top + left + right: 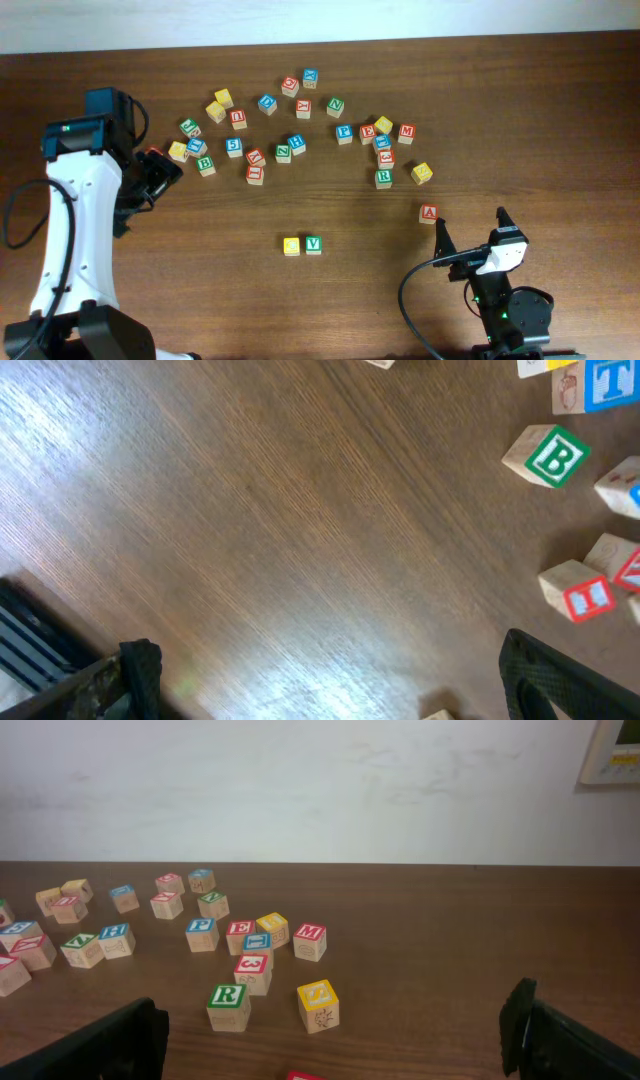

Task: Spell out CVPR
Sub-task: 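Lift the left gripper away and park it at the left side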

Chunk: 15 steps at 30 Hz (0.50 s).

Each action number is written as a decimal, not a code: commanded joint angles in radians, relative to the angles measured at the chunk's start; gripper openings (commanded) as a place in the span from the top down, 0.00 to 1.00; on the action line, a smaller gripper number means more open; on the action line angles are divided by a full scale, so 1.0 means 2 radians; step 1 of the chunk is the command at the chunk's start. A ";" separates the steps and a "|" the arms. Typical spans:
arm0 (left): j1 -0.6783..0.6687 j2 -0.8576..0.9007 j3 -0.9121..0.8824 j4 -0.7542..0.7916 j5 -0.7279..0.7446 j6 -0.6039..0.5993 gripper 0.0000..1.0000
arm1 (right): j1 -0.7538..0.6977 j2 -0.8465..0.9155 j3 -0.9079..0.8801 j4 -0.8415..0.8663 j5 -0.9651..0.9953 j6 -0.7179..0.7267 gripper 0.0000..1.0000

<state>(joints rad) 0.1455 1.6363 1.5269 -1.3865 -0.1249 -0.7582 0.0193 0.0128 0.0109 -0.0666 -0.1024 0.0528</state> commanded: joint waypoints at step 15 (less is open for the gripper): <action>0.004 0.001 -0.004 0.004 0.003 -0.041 0.01 | -0.005 -0.004 -0.003 -0.003 0.001 0.004 0.02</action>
<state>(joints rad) 0.1455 1.6363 1.5265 -1.3796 -0.1184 -0.8280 0.0193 0.0128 0.0109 -0.0666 -0.1024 0.0528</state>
